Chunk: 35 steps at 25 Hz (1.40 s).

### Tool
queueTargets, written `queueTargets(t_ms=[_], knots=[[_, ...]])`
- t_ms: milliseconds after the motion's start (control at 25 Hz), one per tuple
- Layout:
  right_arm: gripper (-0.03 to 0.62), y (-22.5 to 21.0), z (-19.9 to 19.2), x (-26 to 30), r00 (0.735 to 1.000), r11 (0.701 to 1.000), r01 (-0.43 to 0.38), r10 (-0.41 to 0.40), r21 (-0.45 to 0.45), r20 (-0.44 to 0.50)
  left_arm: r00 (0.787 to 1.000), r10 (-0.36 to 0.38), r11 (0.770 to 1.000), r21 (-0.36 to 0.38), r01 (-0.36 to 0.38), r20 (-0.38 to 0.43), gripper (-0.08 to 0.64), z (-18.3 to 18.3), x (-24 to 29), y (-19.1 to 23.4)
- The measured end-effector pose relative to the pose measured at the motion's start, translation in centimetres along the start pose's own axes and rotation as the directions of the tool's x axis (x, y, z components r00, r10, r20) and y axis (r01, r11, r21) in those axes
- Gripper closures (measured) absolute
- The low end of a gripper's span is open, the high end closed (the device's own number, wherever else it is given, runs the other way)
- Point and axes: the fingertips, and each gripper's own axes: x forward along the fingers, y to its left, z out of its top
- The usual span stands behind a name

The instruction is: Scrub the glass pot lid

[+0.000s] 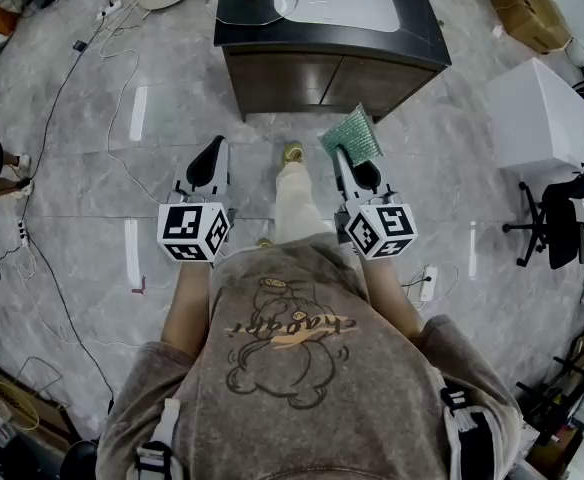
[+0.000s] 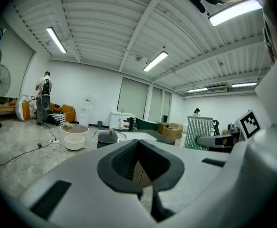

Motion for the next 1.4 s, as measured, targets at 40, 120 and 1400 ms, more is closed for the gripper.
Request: queueTargets(t_ms=[40,120,1400], knots=[[0.5,-0.2,-0.1,0.8,1.0,1.0,-0.002,0.002,-0.001,-0.001,1.0,0.002,1.0,-0.001,-0.002,-0.001,0.551,-0.1,0.6,0.5],[0.5,-0.8,-0.1,2.7,1.0,1.0,-0.006,0.006,-0.001,-0.005,1.0,0.006,1.0,-0.005,-0.006,-0.007,0.551,-0.2,2.0,1.4],[0.499,-17.3,10.9,36.8,0.982,0.984,-0.173,0.171,-0.03,-0.078,0.991,0.126,0.991,-0.039,-0.128,-0.054,0.551,9.5,34.3,14.4]])
